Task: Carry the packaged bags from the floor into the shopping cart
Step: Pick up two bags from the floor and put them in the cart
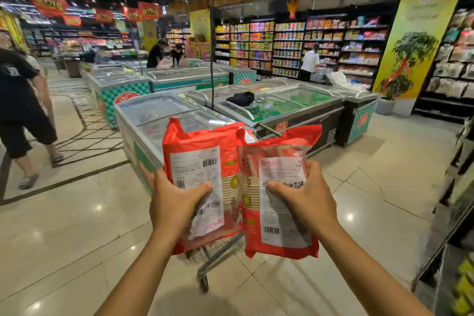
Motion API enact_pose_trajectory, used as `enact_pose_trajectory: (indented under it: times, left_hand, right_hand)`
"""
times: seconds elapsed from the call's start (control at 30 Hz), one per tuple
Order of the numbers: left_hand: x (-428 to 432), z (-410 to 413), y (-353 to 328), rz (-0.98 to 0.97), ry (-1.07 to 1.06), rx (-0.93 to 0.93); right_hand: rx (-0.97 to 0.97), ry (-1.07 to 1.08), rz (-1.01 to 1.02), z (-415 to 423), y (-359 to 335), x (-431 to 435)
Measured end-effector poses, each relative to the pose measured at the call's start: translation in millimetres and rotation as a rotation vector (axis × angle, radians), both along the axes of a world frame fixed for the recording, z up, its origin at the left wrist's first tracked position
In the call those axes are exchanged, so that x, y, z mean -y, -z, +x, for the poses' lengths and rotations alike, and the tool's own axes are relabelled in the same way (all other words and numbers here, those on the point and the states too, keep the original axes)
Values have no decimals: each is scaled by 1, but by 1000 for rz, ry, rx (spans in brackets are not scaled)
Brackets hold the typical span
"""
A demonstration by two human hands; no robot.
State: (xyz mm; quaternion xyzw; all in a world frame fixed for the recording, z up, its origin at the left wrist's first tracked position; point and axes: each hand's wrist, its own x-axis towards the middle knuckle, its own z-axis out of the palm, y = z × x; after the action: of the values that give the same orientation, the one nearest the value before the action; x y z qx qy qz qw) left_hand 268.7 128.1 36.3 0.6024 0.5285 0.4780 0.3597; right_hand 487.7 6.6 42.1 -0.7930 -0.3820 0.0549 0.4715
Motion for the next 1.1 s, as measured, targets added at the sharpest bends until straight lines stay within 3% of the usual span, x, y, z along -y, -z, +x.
enact_pose_trajectory:
  times: [0.43,1.1]
  left_hand:
    - [-134,63,26,-51,37,-8]
    - [-364,198,72,-138,-34,-10]
  right_hand:
    - [-83,-9,-33,63,25,-124]
    - [-168,-182,-82,256,58,-363]
